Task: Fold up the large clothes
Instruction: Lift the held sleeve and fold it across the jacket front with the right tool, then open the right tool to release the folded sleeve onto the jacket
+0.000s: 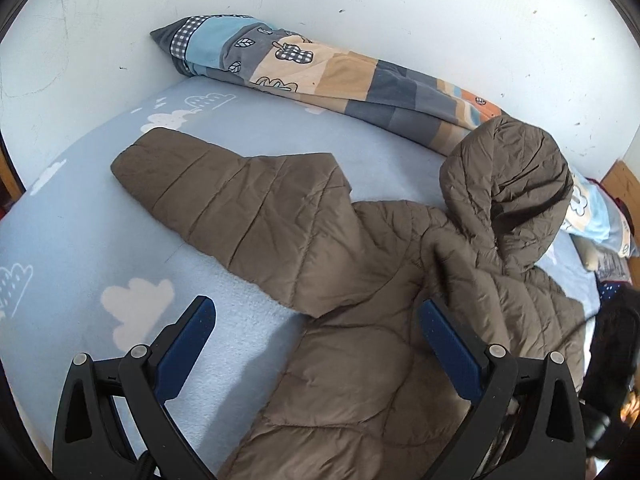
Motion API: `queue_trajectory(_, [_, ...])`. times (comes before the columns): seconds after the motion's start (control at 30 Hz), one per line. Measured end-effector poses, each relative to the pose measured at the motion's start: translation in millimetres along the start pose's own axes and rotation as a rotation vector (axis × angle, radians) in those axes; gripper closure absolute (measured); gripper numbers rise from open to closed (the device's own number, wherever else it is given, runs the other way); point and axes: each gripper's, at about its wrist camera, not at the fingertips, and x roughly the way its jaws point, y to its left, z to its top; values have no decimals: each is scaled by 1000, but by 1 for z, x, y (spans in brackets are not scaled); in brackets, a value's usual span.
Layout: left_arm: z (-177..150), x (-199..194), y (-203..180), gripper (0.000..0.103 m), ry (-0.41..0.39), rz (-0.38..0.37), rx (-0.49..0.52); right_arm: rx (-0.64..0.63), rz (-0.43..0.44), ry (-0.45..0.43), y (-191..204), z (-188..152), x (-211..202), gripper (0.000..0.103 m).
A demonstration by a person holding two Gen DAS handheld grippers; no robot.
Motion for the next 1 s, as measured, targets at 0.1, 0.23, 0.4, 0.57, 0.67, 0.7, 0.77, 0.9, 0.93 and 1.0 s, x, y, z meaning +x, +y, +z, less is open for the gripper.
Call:
queue_trajectory(0.1, [3,5,-12,1,11,-60,3,-13,59,-37,-6,-5,-26,66])
queue_trajectory(0.23, [2,12,-40,1,16,-140,60,17,8,-182,-40,-6,-101,66])
queue_trajectory(0.4, [-8,26,-82,6,33,-180,173,20,-307,-298,-116,-11,-175,66])
queue_trajectory(0.57, [-21,55,-105,10,107,-173,221,156,-398,-296,-192,-3,-183,72])
queue_trajectory(0.67, [-33,78,-115,10,161,-107,277,246,-361,-256,-222,-3,-171,74])
queue_trajectory(0.7, [-37,88,-116,10,189,-70,288,251,-372,-239,-229,-2,-166,74])
queue_trajectory(0.77, [-45,107,-114,10,250,-36,285,254,-383,-170,-239,0,-154,74])
queue_trajectory(0.9, [-49,120,-119,7,267,7,312,233,-439,-97,-238,-3,-130,74])
queue_trajectory(0.93, [-49,120,-120,7,268,10,309,225,-456,-91,-236,-1,-129,74])
queue_trajectory(1.0, [-44,113,-118,7,265,2,285,209,-492,-73,-231,4,-128,74])
